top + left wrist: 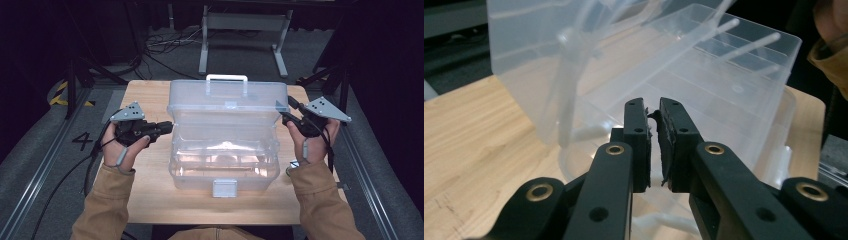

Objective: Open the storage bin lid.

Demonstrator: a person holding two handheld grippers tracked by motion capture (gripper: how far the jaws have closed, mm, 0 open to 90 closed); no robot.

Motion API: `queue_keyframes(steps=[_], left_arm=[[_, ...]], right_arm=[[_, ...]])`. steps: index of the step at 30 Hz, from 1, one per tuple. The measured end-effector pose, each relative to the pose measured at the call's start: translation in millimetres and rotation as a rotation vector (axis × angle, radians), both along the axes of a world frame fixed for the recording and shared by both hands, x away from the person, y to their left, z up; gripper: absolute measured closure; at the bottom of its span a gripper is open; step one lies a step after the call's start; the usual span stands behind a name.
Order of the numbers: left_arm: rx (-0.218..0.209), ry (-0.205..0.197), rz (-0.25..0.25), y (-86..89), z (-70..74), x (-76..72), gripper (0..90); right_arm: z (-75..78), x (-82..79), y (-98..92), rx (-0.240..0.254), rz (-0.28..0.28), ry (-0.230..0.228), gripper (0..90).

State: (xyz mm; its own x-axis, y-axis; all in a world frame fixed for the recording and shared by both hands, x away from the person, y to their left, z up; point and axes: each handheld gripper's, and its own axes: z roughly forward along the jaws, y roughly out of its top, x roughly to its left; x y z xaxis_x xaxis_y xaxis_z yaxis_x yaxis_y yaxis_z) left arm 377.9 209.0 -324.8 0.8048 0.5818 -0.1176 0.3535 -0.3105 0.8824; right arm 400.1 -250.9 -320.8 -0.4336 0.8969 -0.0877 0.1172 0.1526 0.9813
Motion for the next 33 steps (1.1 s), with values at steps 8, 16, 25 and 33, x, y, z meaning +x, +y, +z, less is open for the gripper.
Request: queue_keyframes(steps=[8, 16, 25, 33], left_arm=[[0.028, 0.035, -0.021, 8.3, -7.4, -14.1, 81.2], [0.06, 0.036, -0.049, 11.7, -8.9, -21.0, 80.4], [0.105, 0.054, -0.104, 8.1, -10.1, -26.6, 78.2], [0.152, 0.082, -0.171, -1.9, -17.6, -29.3, 77.0]], right_arm=[[2.0, 6.5, 6.6, 0.036, -0.067, -0.04, 59.4], [1.9, 10.3, 15.4, 0.024, -0.129, -0.087, 69.6], [1.4, 19.8, 20.9, 0.022, -0.199, -0.071, 77.5], [4.0, 25.9, 22.1, -0.005, -0.218, -0.036, 80.1]])
